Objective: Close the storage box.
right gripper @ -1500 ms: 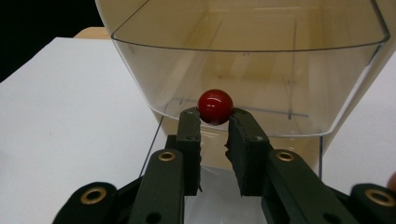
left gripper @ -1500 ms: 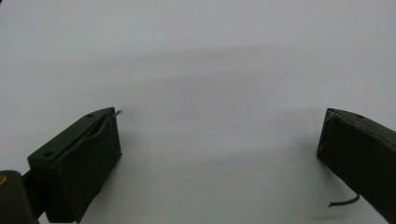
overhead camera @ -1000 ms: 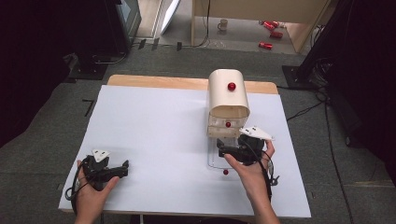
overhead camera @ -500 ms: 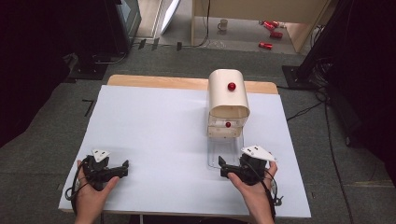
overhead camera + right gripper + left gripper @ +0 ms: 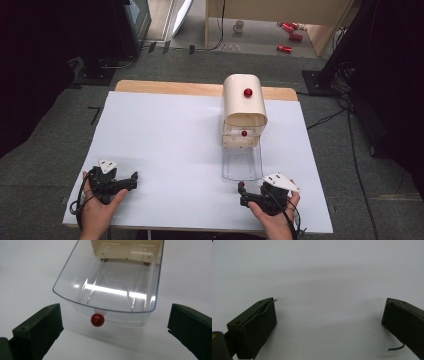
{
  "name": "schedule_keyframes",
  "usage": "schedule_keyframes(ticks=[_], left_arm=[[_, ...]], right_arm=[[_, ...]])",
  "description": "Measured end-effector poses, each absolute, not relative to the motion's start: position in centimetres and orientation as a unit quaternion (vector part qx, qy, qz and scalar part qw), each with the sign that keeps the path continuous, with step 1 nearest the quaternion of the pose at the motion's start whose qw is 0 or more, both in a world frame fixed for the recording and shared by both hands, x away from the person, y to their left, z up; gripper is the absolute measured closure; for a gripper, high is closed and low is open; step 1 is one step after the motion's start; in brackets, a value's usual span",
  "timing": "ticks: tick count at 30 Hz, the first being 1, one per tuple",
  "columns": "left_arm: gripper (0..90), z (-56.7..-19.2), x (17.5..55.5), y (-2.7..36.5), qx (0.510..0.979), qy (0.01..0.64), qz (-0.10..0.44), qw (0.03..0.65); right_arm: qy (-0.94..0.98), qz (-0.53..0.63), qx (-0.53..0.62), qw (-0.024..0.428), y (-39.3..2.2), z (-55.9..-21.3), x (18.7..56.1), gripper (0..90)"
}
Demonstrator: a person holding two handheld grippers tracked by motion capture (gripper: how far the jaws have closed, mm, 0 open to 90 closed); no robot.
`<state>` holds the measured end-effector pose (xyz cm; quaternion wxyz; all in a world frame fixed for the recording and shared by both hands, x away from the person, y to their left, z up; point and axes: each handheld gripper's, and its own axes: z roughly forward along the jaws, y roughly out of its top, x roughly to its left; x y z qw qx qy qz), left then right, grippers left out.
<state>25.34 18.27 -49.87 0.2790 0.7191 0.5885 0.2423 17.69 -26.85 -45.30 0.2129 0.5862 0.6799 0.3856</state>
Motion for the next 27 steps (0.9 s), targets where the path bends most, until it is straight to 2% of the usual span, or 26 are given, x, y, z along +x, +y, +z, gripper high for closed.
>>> schedule_keyframes(ticks=[10, 16, 27], left_arm=[[0.0, -49.9, 25.3, 18.3, 0.719, 0.589, 0.242, 0.279], [0.0, -49.9, 25.3, 18.3, 0.719, 0.588, 0.242, 0.279], [0.0, -49.9, 25.3, 18.3, 0.719, 0.588, 0.242, 0.279]], right_arm=[[0.689, 0.365, 0.594, 0.201, -25.7, -47.4, 18.1, 0.4], [0.671, 0.351, 0.609, 0.233, -25.3, -48.2, 18.0, 21.0], [0.653, 0.356, 0.625, 0.239, -25.0, -48.4, 17.6, 25.6]])
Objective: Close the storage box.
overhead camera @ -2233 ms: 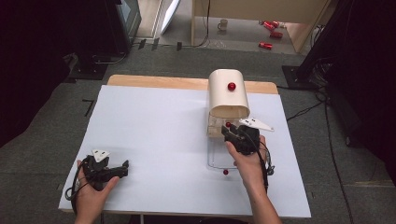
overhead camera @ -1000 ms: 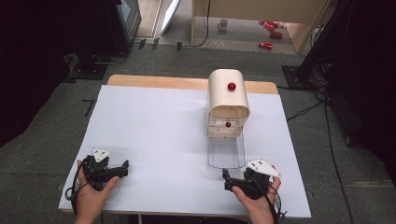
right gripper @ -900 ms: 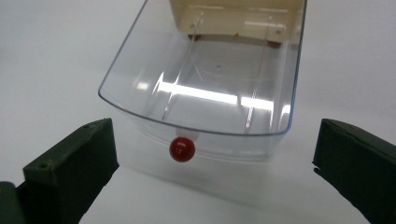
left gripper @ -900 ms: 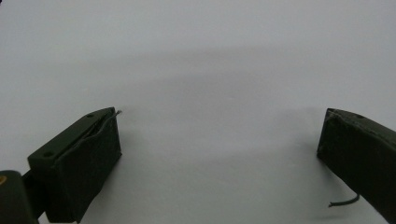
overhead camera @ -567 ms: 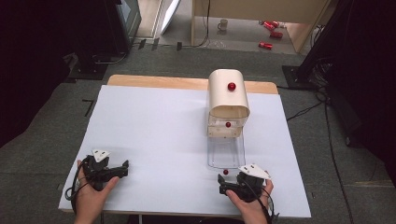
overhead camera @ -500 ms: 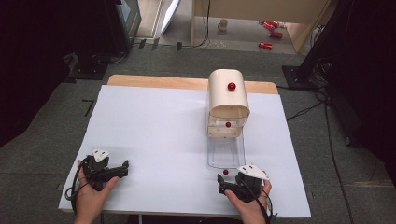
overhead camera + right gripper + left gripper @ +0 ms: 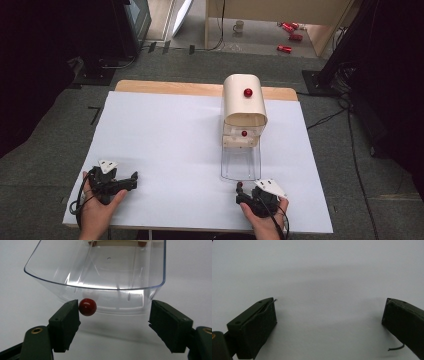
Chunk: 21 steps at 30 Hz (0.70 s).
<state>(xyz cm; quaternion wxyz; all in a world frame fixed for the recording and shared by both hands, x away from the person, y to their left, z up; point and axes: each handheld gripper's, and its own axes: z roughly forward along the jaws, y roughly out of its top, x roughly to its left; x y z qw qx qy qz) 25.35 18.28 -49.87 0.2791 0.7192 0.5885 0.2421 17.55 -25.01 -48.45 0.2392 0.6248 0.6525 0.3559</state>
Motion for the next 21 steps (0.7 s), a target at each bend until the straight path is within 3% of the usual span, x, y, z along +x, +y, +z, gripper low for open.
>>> schedule_keyframes(ticks=[10, 15, 21], left_arm=[[0.0, -49.86, 25.35, 18.29, 0.719, 0.588, 0.242, 0.279], [0.0, -49.87, 25.35, 18.28, 0.719, 0.589, 0.242, 0.279], [0.0, -49.87, 25.35, 18.27, 0.719, 0.589, 0.242, 0.28]], right_arm=[[0.647, 0.358, 0.633, 0.23, -24.55, -48.89, 17.57, 44.3], [0.655, 0.363, 0.623, 0.228, -24.19, -49.14, 17.65, 61.4], [0.662, 0.365, 0.614, 0.225, -23.95, -49.38, 17.96, 74.7]])
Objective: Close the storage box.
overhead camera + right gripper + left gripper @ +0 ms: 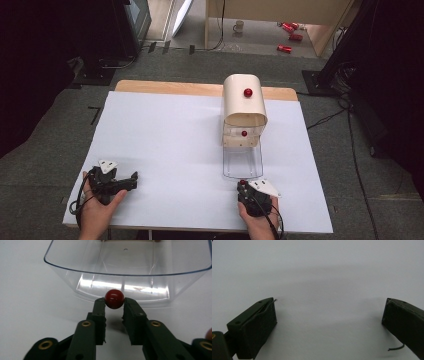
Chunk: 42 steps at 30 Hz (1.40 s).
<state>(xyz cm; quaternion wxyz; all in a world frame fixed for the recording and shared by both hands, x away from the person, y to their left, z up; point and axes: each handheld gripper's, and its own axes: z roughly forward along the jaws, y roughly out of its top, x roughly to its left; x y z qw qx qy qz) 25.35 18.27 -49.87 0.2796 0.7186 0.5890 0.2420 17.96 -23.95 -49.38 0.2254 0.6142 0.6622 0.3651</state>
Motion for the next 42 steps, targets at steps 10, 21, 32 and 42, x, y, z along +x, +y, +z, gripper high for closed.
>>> schedule_keyframes(ticks=[10, 21, 32, 42], left_arm=[[0.0, -49.9, 25.4, 18.3, 0.719, 0.589, 0.242, 0.279], [0.0, -49.9, 25.4, 18.3, 0.719, 0.589, 0.242, 0.279], [0.0, -49.9, 25.4, 18.3, 0.719, 0.589, 0.242, 0.279], [0.0, -49.9, 25.4, 18.3, 0.719, 0.589, 0.242, 0.279]], right_arm=[[0.663, 0.372, 0.609, 0.225, -24.1, -48.9, 18.1, 75.9], [0.666, 0.378, 0.6, 0.231, -23.9, -47.5, 19.2, 76.4], [0.668, 0.374, 0.605, 0.219, -24.1, -47.0, 21.9, 76.5], [0.659, 0.386, 0.613, 0.202, -24.9, -46.8, 24.5, 76.5]])
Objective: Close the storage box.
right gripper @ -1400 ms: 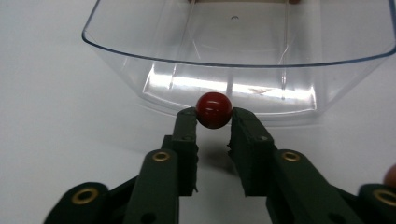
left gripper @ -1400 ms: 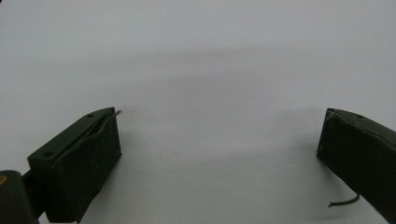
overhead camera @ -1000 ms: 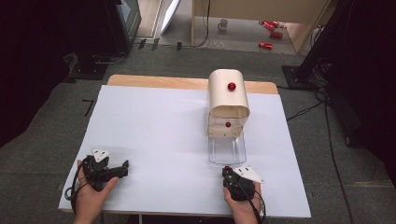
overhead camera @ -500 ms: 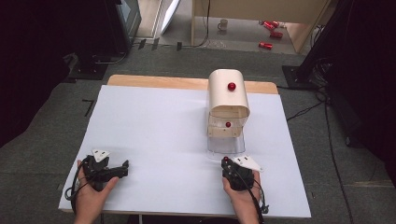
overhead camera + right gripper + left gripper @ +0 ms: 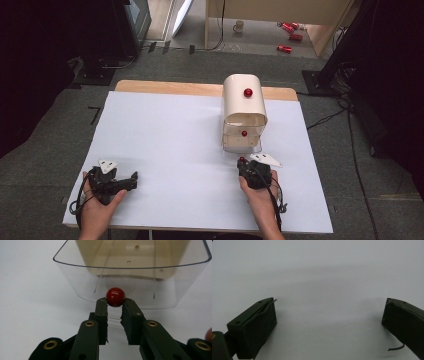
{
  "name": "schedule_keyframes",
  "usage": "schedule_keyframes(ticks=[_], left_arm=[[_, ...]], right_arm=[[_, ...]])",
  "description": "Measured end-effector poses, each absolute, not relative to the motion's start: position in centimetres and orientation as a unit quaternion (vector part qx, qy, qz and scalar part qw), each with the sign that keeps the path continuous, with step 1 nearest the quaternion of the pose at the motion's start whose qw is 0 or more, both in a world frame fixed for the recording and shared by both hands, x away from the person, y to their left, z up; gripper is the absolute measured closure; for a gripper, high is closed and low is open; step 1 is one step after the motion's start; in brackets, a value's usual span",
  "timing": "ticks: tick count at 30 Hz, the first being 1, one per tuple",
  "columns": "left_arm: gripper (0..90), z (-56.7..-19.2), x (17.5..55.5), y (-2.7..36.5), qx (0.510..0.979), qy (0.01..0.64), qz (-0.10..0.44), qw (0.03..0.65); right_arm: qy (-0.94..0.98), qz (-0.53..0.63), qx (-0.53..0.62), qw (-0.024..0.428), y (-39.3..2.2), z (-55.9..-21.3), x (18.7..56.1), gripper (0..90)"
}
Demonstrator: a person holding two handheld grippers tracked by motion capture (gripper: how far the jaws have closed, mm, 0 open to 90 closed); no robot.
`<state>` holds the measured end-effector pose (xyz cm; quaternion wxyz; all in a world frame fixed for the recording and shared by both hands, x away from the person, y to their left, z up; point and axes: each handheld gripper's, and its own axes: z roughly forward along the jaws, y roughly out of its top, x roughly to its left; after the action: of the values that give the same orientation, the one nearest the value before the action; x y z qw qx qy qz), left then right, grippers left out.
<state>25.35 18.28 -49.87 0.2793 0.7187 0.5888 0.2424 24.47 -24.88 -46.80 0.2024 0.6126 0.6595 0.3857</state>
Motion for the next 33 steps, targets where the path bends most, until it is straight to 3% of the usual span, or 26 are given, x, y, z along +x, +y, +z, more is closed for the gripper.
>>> schedule_keyframes(ticks=[33], left_arm=[[0.0, -49.9, 25.4, 18.3, 0.719, 0.589, 0.242, 0.279]], right_arm=[[0.655, 0.391, 0.613, 0.206, -25.1, -47.1, 28.5, 76.3]])
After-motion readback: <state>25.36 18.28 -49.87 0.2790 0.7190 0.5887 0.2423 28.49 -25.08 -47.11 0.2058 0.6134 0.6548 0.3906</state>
